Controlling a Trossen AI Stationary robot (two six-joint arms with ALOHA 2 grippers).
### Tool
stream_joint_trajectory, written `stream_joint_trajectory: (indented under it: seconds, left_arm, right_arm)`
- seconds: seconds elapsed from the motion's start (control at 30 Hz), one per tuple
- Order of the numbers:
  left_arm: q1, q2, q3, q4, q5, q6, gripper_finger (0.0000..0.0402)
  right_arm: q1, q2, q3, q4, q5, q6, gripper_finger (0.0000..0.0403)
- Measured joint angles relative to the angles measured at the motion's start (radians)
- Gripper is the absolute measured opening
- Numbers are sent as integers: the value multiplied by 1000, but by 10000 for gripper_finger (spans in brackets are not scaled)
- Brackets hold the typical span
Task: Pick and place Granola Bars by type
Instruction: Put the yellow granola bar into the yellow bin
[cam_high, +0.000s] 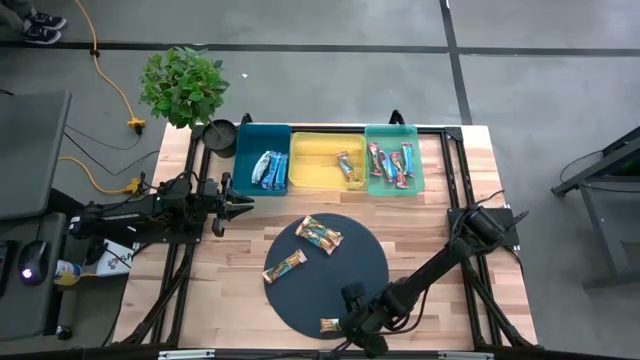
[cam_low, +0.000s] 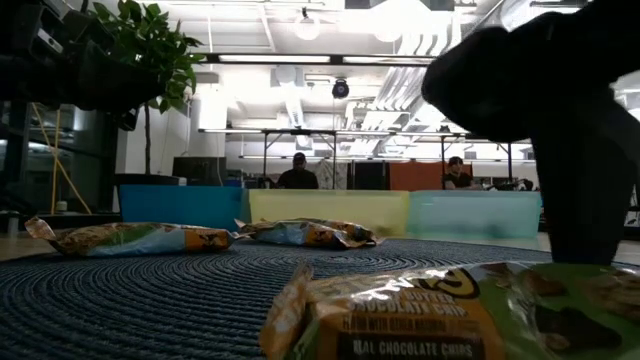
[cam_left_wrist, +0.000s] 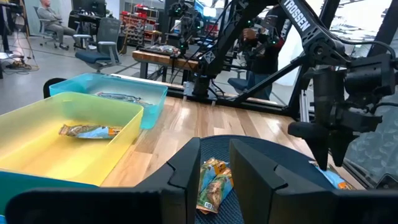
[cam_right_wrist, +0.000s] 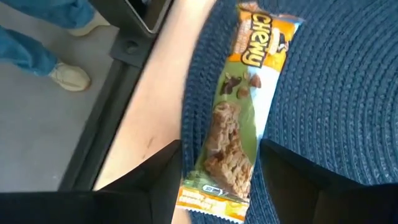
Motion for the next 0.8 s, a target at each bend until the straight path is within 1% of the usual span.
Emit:
stream_joint_trajectory:
  seconds: [0.1, 0.23, 0.33, 0.8]
  left_arm:
    - [0, 0, 0, 0, 0, 0, 82]
    - [0, 0, 0, 0, 0, 0, 82]
    - [0, 0, 0, 0, -4, 0, 82]
    - [0, 0, 0, 0, -4, 0, 82]
  right_arm:
    - [0, 8, 0, -2, 20, 23, 199]
    - [0, 8, 0, 0, 85, 28, 199]
    - [0, 8, 0, 2, 108, 50, 199]
    - [2, 10, -67, 65, 78, 103, 199]
